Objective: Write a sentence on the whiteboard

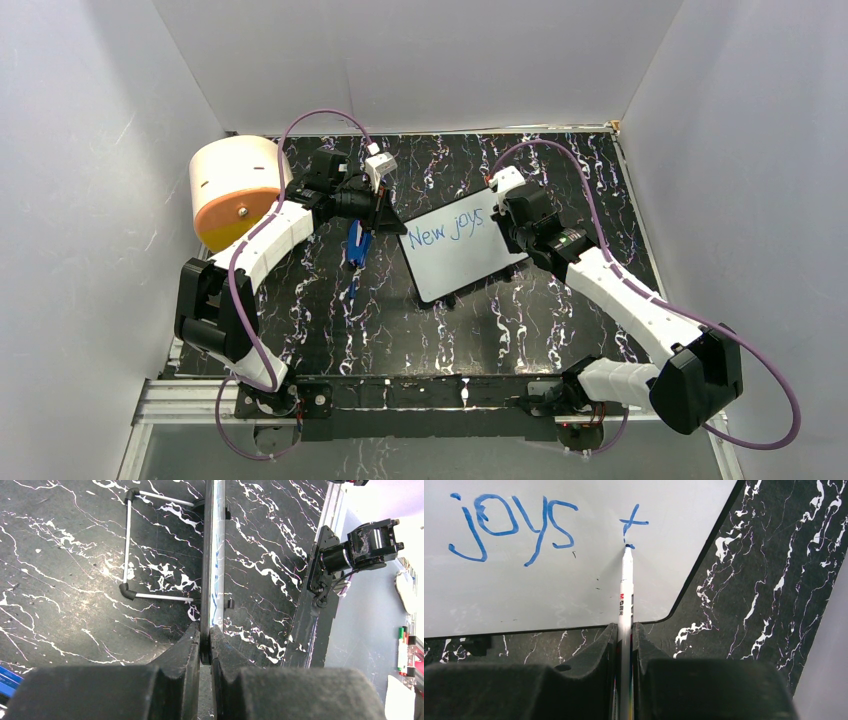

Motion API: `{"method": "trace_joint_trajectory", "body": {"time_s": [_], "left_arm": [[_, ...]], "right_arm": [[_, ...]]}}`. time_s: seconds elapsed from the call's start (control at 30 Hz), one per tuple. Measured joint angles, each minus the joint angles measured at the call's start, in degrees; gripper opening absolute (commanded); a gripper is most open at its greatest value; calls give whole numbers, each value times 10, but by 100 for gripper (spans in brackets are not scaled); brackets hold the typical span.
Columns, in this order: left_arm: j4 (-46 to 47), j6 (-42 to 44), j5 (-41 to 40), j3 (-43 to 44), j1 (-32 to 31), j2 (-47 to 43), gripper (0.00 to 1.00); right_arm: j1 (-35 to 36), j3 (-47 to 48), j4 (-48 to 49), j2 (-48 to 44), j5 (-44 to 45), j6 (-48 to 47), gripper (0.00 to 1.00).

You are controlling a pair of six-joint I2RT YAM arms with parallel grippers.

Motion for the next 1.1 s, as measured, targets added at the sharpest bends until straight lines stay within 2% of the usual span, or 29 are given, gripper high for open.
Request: {"method": "trace_joint_trajectory", "body": {"time_s": [1.1], "left_arm": [[0, 0, 0, 0, 0, 1, 0]], "right_arm": [[-11, 0, 29, -14, 7, 0, 0]]}}
